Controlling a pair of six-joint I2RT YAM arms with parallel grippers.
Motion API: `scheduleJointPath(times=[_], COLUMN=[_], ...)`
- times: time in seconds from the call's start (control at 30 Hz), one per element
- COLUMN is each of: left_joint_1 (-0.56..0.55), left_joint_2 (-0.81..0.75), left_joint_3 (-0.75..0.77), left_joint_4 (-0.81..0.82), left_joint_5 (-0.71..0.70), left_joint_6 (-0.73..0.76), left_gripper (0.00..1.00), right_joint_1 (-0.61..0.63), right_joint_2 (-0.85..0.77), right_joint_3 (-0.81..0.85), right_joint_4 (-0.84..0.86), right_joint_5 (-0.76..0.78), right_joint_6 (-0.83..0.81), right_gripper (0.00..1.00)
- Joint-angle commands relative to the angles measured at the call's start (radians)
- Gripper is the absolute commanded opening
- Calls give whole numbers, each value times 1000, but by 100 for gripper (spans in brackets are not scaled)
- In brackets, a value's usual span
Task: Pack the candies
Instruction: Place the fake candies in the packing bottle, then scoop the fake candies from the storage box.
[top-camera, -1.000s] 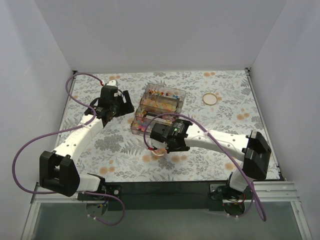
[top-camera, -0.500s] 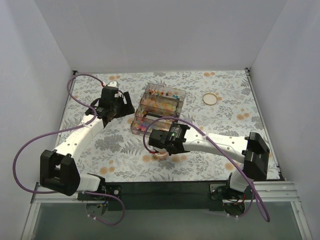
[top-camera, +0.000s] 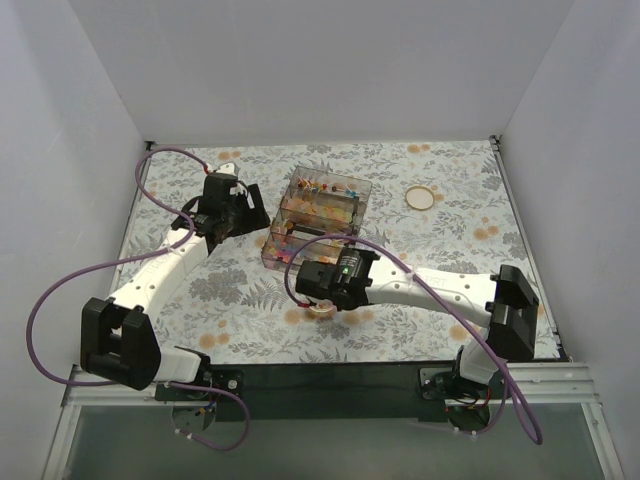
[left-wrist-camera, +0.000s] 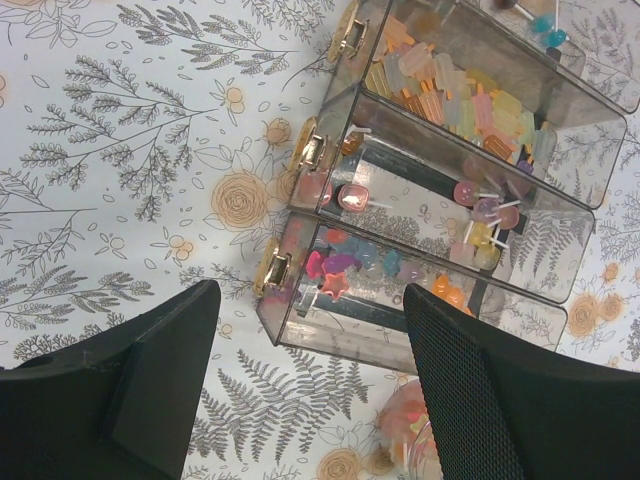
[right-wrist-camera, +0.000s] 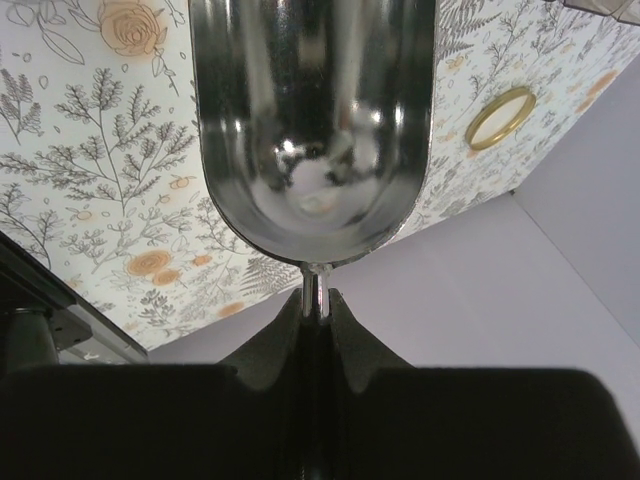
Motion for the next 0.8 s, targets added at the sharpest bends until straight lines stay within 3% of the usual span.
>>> scheduleJointPath(times=[0.0, 0.2, 0.43, 0.77], left_joint_1=[4, 4, 3, -14], left_joint_2=[-13, -2, 57, 162], left_joint_3=[-8, -42, -45, -42], left_joint_4=[5, 23, 31, 57], left_joint_5=[10, 85, 119, 122], left_joint_6=[10, 8, 5, -12], left_gripper=[73, 72, 62, 48], right_joint_1=[-22, -134, -282, -321], right_joint_2=[-21, -6, 107, 240], right_joint_3=[80, 183, 232, 325], right_joint_4=[3, 92, 180, 181], right_joint_5=[-43, -108, -298, -513], right_joint_6=[29, 3, -69, -131], right_gripper=[1, 1, 1, 1])
